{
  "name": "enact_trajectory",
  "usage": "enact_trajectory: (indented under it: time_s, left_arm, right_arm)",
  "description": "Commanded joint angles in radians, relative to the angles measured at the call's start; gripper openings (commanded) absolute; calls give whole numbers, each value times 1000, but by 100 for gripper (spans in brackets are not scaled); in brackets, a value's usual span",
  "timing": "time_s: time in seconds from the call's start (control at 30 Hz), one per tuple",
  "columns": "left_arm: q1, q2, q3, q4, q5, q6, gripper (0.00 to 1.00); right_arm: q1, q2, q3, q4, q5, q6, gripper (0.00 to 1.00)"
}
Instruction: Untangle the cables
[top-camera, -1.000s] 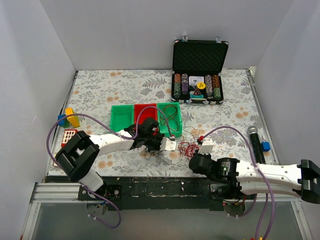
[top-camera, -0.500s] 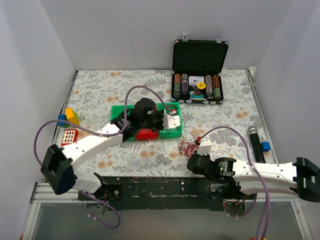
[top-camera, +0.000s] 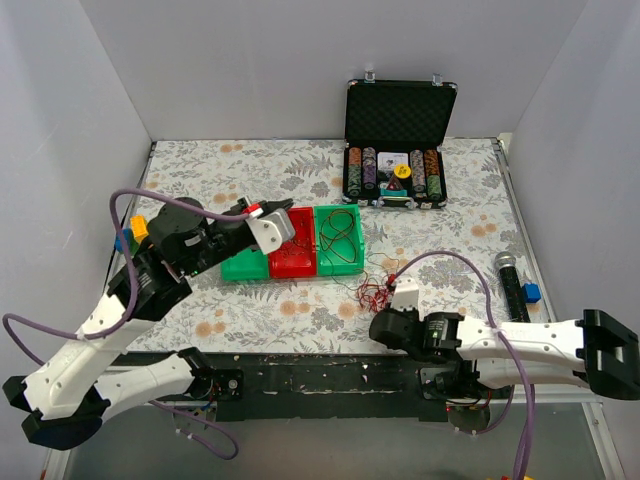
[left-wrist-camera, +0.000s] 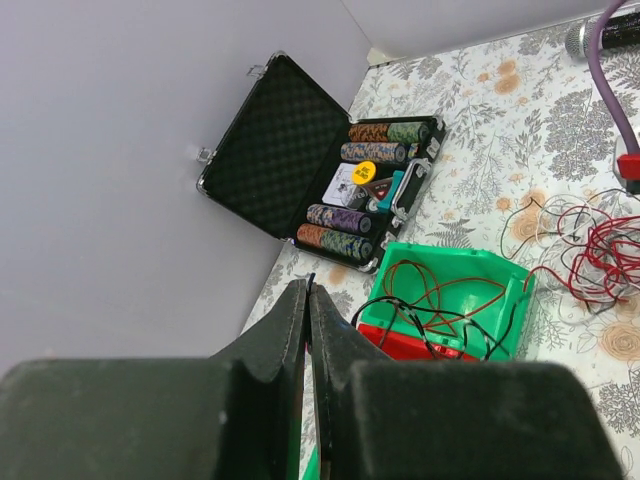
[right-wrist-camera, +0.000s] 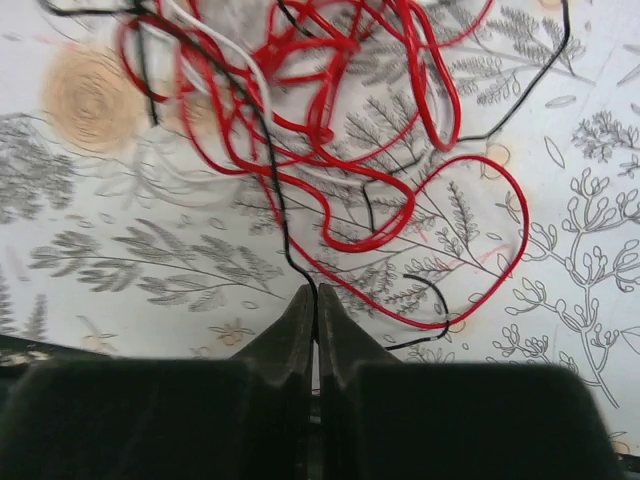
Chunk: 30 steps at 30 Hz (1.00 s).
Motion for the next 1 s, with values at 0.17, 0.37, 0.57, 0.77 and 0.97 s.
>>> enact_trajectory:
  time_s: [0.17,0.37,0.57,0.77,0.97]
  left_arm:
    - [-4,-83,-60,-107,2,-22,0]
    - [-5,-91,-53,-130,19,-27,0]
    - [-4,-80,-23,-149,25,-61,0]
    - [-4,-77,-16,-150,25,-67,0]
    - [-4,-71,3,-155,27,-71,0]
  right_arm:
    - [-1,-207,285,152,18,-371,66]
    - [-1,-167,433,218,-86,-603,87]
    - [1,-101,486,430,-230,-745,88]
    - [1,14,505,611,-323,-807,89]
    - [-2,129,520,709,-320,-847,90]
